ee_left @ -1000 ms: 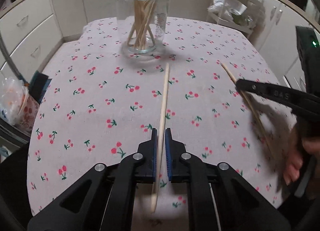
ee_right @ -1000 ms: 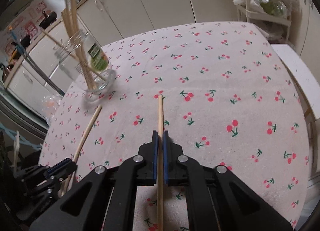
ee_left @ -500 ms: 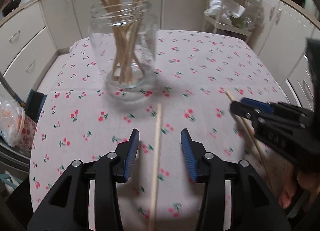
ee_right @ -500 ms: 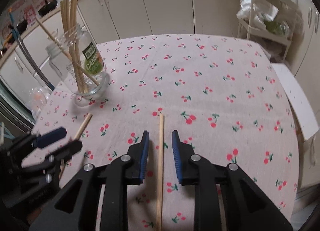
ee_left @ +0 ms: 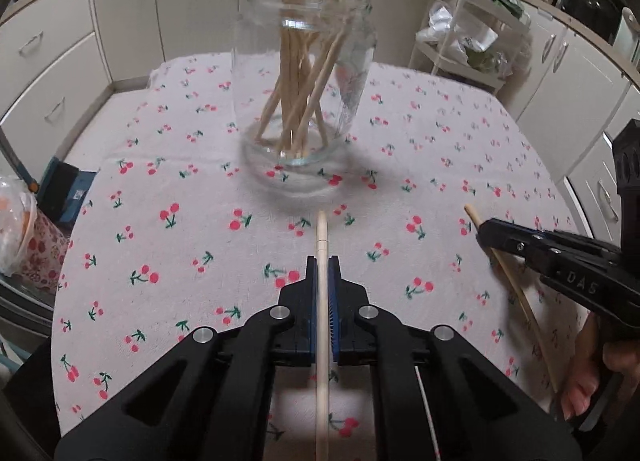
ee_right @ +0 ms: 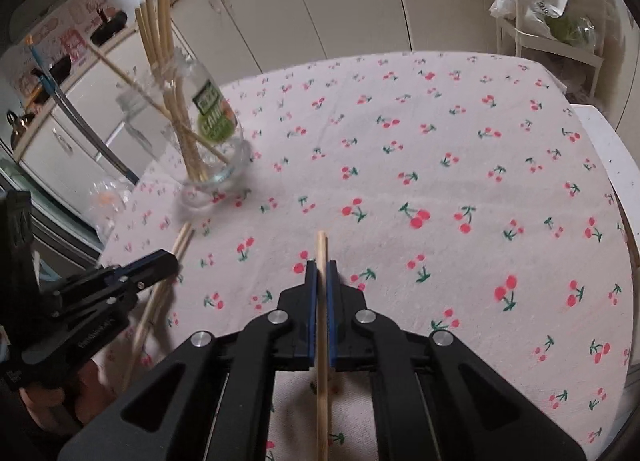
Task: Organize utensils
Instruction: 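Close the left gripper on a loose wooden stick on the tablecloth, then raise both held sticks upright over the glass jar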
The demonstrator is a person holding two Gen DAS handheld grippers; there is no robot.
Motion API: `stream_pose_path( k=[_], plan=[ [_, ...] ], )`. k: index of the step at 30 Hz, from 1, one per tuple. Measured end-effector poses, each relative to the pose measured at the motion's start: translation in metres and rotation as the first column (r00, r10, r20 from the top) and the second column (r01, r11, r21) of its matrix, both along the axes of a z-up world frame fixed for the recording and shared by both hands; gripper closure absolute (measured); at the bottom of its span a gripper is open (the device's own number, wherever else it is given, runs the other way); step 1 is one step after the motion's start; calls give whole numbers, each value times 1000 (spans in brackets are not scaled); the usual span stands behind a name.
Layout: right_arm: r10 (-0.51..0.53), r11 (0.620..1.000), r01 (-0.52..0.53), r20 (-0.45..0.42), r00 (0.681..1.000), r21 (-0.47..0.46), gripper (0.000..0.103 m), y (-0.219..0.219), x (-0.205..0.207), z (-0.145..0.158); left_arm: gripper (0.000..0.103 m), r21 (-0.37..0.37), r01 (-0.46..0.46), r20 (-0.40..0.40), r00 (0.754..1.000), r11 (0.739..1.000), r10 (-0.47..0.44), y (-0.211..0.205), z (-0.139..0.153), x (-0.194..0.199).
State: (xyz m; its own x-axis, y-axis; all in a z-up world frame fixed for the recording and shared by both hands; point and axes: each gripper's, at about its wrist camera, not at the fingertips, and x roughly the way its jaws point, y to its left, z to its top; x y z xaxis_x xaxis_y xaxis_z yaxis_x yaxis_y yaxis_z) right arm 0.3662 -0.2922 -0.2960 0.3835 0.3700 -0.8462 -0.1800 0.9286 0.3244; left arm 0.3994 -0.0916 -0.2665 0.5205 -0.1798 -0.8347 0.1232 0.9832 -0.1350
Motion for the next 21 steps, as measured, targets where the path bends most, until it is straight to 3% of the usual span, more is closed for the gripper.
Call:
stream_pose_path(
  k=[7, 10, 13, 15, 18, 21],
  plan=[
    [52, 993, -50, 17, 999, -104, 97, 12, -3, 2, 96, 23, 19, -8, 1000, 1000, -19, -3, 0, 4],
    [113, 970, -96, 64, 992, -225, 97, 29, -10, 3, 96, 49, 26, 2, 1000, 998, -26, -8, -1, 5],
    [133, 954, -101, 98, 986, -281, 97, 36, -15, 3, 96, 93, 34, 21, 999, 995, -36, -15, -1, 4],
    [116, 965, -90, 94, 989, -246, 98, 30, -13, 3, 98, 92, 44, 29, 998, 995, -46, -16, -1, 3],
    [24, 999, -22, 42, 999, -47, 98, 5, -7, 3, 98, 54, 25, 40, 999, 998, -28, -9, 4, 1],
    [-45, 990, 36, 59, 997, 136, 98, -11, -9, 12, 98, -29, 20, 130, 991, 999, -16, 5, 26, -9]
  ],
)
